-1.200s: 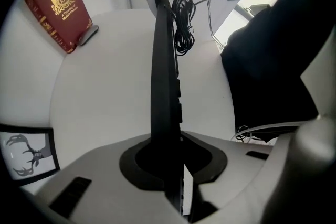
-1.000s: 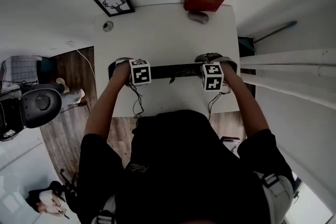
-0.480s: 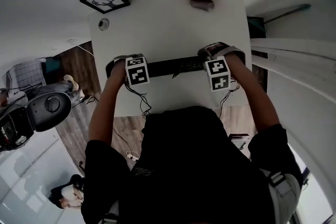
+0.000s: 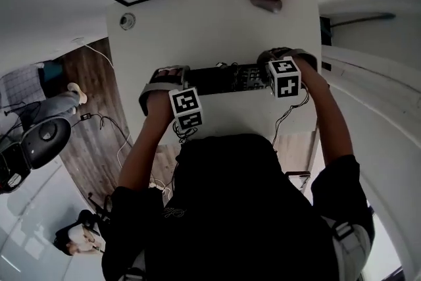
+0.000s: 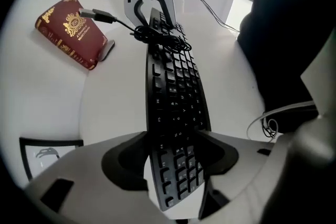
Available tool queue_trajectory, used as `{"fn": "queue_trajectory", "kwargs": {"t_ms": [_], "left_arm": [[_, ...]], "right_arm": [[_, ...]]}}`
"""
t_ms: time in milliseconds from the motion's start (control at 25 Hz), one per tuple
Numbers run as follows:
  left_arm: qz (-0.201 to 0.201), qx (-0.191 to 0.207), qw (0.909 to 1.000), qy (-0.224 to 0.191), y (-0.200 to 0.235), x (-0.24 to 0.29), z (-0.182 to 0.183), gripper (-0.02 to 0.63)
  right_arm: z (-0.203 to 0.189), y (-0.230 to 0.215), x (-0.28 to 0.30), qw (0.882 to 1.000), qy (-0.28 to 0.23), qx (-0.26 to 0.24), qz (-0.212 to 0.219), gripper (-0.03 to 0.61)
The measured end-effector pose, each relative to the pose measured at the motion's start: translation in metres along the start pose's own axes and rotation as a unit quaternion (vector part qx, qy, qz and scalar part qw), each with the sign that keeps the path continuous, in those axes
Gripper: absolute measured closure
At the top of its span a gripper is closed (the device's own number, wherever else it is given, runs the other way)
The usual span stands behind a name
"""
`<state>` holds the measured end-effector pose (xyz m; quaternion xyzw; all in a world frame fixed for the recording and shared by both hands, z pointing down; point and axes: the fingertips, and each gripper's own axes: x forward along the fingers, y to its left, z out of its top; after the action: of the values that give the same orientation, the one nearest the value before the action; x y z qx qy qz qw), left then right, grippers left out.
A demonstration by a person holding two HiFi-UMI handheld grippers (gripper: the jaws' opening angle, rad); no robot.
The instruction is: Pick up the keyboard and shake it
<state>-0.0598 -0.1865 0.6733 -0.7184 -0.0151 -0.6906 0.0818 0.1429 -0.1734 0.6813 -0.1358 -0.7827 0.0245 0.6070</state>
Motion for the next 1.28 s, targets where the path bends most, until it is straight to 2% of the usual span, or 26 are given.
{"fn": "queue_trajectory", "kwargs": {"t_ms": [120,240,320,480,600,800,920,1000,1040,1080,1120,1200,1280], "left_arm": [[-0.034,0.001,0.9994,-0.005,0.000,0.005,-0.002,0.348],[-0.075,-0.003,0.9971,0.010,0.000,0.013,-0.007,0.350],[-0.108,-0.015,0.9939,0.017,-0.002,0.019,-0.007,0.350],[-0.157,-0.038,0.9865,0.030,0.000,0.030,-0.009,0.348],[-0.172,-0.045,0.9834,0.038,0.004,0.036,-0.012,0.345],[-0.137,-0.055,0.9882,0.041,0.008,0.039,-0.015,0.348],[-0.088,-0.053,0.9933,0.053,0.006,0.034,-0.014,0.348],[-0.043,-0.041,0.9960,0.067,0.002,0.030,-0.012,0.364],[-0.021,-0.033,0.9964,0.075,-0.001,0.029,-0.010,0.395],[0.000,-0.025,0.9962,0.083,-0.004,0.029,-0.008,0.433],[0.020,-0.018,0.9955,0.091,-0.008,0.030,-0.007,0.478],[0.062,-0.010,0.9924,0.106,-0.016,0.032,-0.008,0.565],[0.108,-0.004,0.9870,0.119,-0.021,0.034,-0.010,0.589]], "right_arm": [[0.000,0.000,0.006,0.999,0.010,0.015,0.034,0.339],[0.003,-0.004,0.013,0.997,0.016,0.026,0.077,0.336],[0.002,-0.008,0.018,0.995,0.021,0.028,0.091,0.331],[0.001,-0.017,0.023,0.997,0.049,0.005,0.061,0.310],[0.001,-0.019,0.026,0.998,0.064,0.010,0.014,0.307],[-0.005,-0.022,0.032,0.992,0.081,0.012,-0.095,0.305],[-0.005,-0.018,0.031,0.985,0.088,0.014,-0.149,0.312],[-0.006,-0.009,0.033,0.979,0.098,0.010,-0.176,0.362],[-0.007,-0.004,0.035,0.976,0.105,0.003,-0.190,0.420],[-0.009,0.000,0.037,0.971,0.113,-0.009,-0.210,0.489],[-0.011,0.002,0.038,0.964,0.122,-0.021,-0.237,0.513],[-0.012,0.002,0.039,0.944,0.132,-0.038,-0.300,0.537],[-0.012,0.002,0.040,0.926,0.135,-0.039,-0.350,0.546]]}}
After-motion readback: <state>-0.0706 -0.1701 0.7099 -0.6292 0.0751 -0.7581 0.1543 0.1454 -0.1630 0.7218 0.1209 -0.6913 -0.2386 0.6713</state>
